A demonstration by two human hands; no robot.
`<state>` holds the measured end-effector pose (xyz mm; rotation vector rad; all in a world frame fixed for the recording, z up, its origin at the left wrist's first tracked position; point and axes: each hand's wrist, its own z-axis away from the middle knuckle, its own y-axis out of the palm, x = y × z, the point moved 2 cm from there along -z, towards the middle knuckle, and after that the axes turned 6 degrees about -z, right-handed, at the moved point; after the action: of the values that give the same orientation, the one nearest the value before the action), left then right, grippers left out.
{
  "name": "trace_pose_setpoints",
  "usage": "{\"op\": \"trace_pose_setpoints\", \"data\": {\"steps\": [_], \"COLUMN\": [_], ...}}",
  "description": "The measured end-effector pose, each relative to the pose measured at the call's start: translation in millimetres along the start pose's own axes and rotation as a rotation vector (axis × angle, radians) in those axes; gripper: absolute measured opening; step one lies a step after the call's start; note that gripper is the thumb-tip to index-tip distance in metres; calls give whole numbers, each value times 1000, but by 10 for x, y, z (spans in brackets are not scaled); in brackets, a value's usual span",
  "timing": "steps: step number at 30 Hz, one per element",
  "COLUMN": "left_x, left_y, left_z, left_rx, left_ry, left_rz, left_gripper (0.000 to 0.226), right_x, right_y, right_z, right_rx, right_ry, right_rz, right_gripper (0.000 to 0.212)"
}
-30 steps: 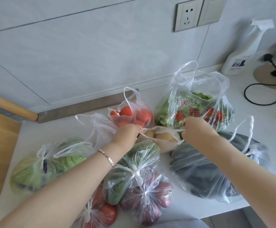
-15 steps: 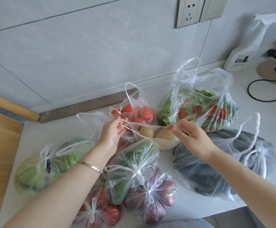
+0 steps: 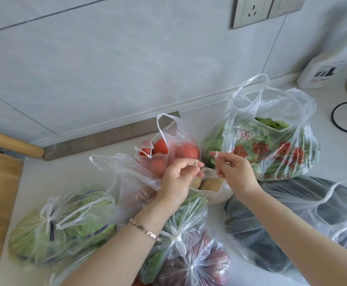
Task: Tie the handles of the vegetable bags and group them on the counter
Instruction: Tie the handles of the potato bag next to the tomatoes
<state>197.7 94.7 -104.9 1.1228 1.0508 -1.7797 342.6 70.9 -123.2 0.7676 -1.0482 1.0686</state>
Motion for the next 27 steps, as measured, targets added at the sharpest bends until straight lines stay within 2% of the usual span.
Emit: {"op": "trace_pose_setpoints", "data": {"steps": [2, 5, 8, 11, 15, 17, 21, 24, 27], "left_x": [22, 79, 148, 165, 174, 175, 207, 287, 322], "left_y": [40, 36, 18, 34, 65, 92, 120, 75, 103], "left_z": [-61, -151, -222, -245, -260, -246, -234, -239, -172], "left_rx": [16, 1, 30, 71, 98, 98, 70, -15, 110], "left_ry": [-83, -296, -426, -479, -421, -376, -265, -173, -126], "left_rz": [63, 288, 350, 359, 259, 231, 197, 31, -115], "left_gripper": [21, 14, 22, 41, 23, 15, 7, 18, 15], "right_x": [-9, -55, -156, -223, -275, -272, -215, -237, -299], "right_y": [95, 196, 204, 192, 124, 100, 75, 34, -15], "right_z": [-62, -82, -89, -97, -99, -90, -46, -31, -61], "right_rx": [24, 73, 195, 343, 415, 368, 218, 39, -134], "right_ry": [35, 146, 231, 320, 285, 225, 159, 76, 77], "right_rz": [-22, -91, -116, -222, -143, -76, -7, 122, 169], "right_gripper": [23, 22, 26, 28, 22, 17, 30, 29, 20]}}
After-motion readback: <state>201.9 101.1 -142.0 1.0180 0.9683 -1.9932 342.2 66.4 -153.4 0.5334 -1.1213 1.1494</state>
